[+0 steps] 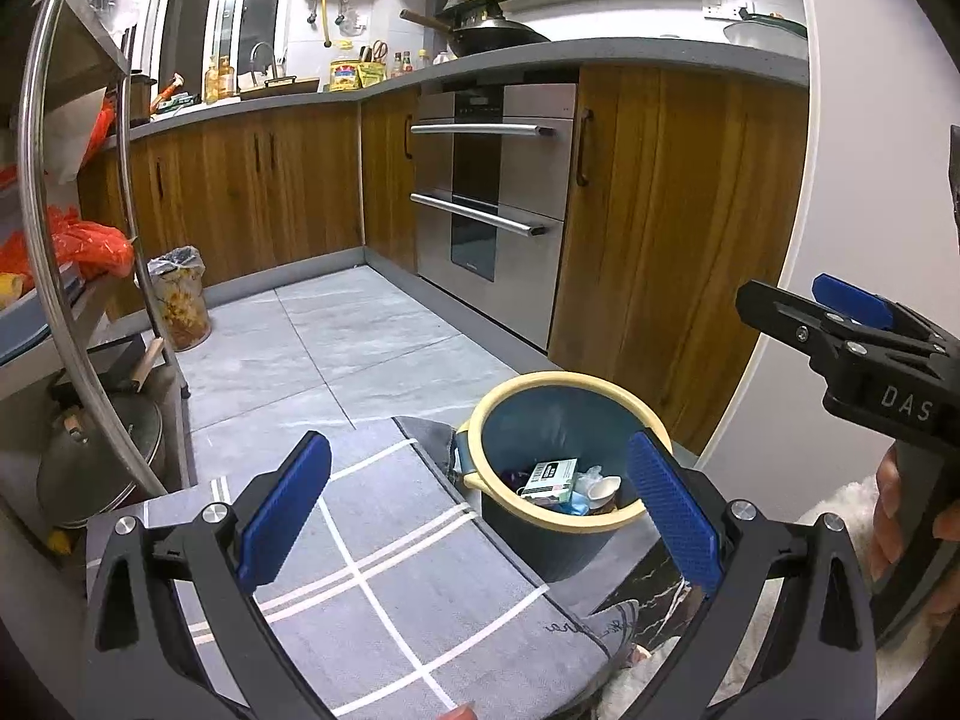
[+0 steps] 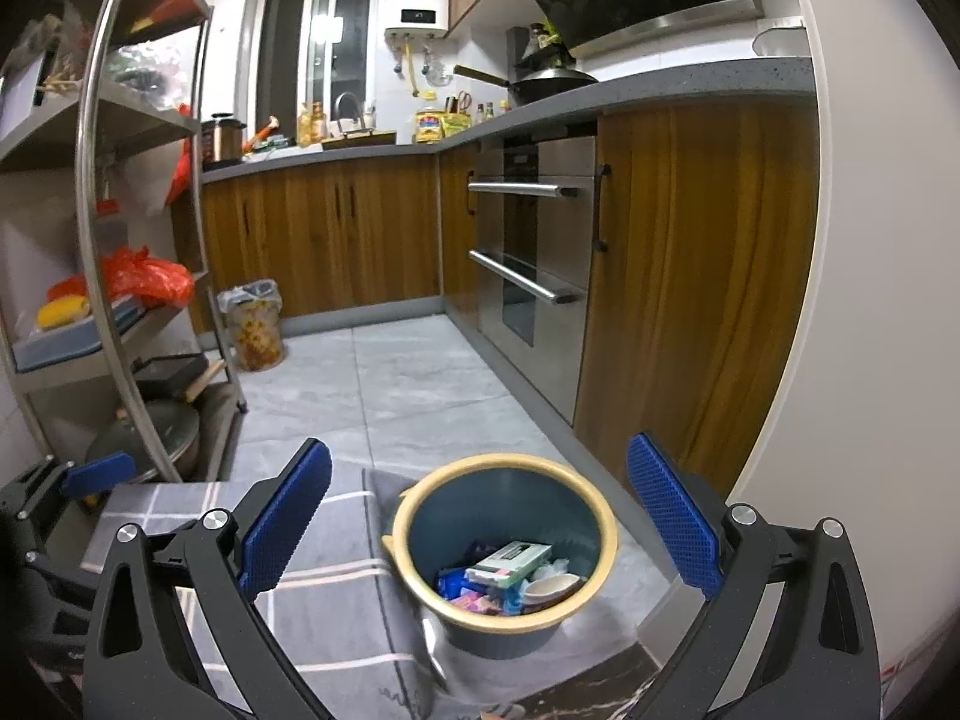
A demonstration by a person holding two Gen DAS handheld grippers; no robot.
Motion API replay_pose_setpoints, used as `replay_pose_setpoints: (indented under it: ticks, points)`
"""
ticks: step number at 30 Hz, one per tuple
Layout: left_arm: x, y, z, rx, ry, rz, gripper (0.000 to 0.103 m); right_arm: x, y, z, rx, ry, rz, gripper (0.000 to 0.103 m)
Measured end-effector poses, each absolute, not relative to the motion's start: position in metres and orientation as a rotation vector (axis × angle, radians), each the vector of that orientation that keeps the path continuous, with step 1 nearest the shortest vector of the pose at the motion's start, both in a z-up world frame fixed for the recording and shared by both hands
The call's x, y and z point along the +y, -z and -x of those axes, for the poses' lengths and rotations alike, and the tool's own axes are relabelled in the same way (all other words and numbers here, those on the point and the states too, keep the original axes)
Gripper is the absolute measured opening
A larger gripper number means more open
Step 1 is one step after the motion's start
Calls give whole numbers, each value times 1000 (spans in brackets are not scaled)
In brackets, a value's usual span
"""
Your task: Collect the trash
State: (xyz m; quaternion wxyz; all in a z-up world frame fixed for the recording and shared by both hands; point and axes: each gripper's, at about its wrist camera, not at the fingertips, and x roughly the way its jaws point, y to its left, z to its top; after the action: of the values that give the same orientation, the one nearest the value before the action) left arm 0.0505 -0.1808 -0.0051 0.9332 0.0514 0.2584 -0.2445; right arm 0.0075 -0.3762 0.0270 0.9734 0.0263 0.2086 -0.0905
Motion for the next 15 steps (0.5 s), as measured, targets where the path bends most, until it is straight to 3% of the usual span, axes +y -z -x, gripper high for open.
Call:
replay_pose_setpoints:
  ticks: [15]
  points:
    - [-183,6,-50,529,501,-109,97,-374,-28,-7,420,185,-51,98]
